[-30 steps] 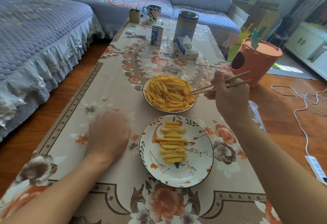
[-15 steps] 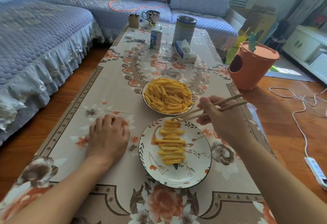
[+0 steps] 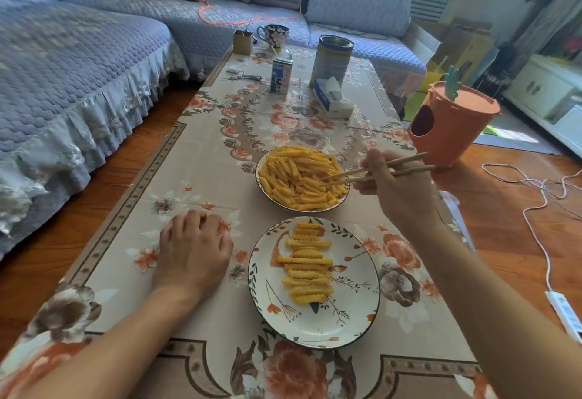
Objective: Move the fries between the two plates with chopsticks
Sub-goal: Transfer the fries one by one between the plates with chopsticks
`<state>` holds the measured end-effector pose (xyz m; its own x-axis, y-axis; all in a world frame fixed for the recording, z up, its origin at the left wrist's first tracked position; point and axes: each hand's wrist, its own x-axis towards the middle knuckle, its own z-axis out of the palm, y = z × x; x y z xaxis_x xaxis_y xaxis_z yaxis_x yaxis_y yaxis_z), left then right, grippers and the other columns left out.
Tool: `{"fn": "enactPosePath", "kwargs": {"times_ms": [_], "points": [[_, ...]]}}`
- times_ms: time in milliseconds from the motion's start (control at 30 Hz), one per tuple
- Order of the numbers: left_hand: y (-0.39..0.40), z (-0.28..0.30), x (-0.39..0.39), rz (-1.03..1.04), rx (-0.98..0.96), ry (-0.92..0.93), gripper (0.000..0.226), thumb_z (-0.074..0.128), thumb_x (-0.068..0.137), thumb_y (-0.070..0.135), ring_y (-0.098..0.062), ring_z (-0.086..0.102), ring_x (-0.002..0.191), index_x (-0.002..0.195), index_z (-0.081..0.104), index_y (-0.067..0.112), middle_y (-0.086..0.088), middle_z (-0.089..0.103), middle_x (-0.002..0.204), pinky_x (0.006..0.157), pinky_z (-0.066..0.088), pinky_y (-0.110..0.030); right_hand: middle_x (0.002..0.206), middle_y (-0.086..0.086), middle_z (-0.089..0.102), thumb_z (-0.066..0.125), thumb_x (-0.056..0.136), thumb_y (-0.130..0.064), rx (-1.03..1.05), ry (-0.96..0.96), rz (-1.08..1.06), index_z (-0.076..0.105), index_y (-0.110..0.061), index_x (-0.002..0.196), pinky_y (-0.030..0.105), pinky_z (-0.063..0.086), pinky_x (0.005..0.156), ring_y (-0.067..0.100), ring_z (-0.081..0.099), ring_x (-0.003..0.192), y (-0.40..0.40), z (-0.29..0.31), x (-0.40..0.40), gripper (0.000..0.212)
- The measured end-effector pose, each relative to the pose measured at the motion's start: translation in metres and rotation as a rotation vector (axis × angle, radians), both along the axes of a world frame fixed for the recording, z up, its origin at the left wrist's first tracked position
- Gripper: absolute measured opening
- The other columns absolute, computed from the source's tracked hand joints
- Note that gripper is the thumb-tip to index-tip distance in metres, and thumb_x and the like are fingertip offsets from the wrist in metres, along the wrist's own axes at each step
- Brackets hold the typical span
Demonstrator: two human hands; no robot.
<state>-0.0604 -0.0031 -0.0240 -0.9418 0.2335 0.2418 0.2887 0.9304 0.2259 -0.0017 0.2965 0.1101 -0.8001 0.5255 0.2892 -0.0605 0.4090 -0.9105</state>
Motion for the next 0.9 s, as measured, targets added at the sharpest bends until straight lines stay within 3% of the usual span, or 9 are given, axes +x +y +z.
{"fn": "enactPosePath", "kwargs": {"times_ms": [267,400,600,767,900], "points": [[0.001,0.001,0.001,0.005,0.027,0.017,0.034,0.041,0.090,0.045,-0.028,0.048,0.109,0.108,0.062,0.026,-0.003,0.056,0.114,0.096,0.041,-0.047,0.068,0.014,0.072,0.063,0.101,-0.031,0.040,-0.030,0.016,0.072,-0.009,0.088,0.033,0.062,0.058,0.024,0.074,0.059,-0.008,-0.003,-0.016,0.028],[0.001,0.002,0.001,0.004,0.025,0.014,0.034,0.041,0.090,0.045,-0.028,0.048,0.109,0.109,0.062,0.026,-0.004,0.056,0.113,0.096,0.041,-0.047,0.071,0.013,0.072,0.060,0.102,-0.032,0.039,-0.037,0.015,0.072,-0.007,0.092,0.027,0.060,0.056,0.020,0.073,0.057,-0.009,-0.003,-0.016,0.029],[0.000,0.004,0.002,0.001,0.027,0.004,0.036,0.039,0.091,0.046,-0.028,0.048,0.111,0.111,0.061,0.026,-0.005,0.056,0.116,0.097,0.041,-0.048,0.061,0.008,0.070,0.059,0.102,-0.033,-0.017,0.050,-0.004,0.070,-0.010,0.081,0.038,0.063,0.057,0.025,0.072,0.056,-0.006,0.016,0.003,0.033],[0.001,0.006,0.002,0.001,0.032,-0.019,0.034,0.042,0.091,0.044,-0.031,0.048,0.111,0.111,0.062,0.024,-0.007,0.057,0.117,0.098,0.040,-0.049,0.061,0.017,0.069,0.053,0.105,-0.029,-0.111,-0.133,0.158,0.068,0.003,0.085,0.041,0.064,0.057,0.035,0.072,0.058,-0.020,0.050,0.056,0.040],[0.001,0.005,0.003,0.001,0.021,-0.006,0.028,0.050,0.094,0.040,-0.032,0.048,0.112,0.113,0.062,0.023,-0.009,0.056,0.118,0.098,0.040,-0.049,0.060,0.016,0.068,0.056,0.096,-0.032,-0.045,-0.256,0.231,0.069,0.002,0.082,0.028,0.059,0.049,0.028,0.072,0.052,-0.049,0.043,0.110,0.038]]}}
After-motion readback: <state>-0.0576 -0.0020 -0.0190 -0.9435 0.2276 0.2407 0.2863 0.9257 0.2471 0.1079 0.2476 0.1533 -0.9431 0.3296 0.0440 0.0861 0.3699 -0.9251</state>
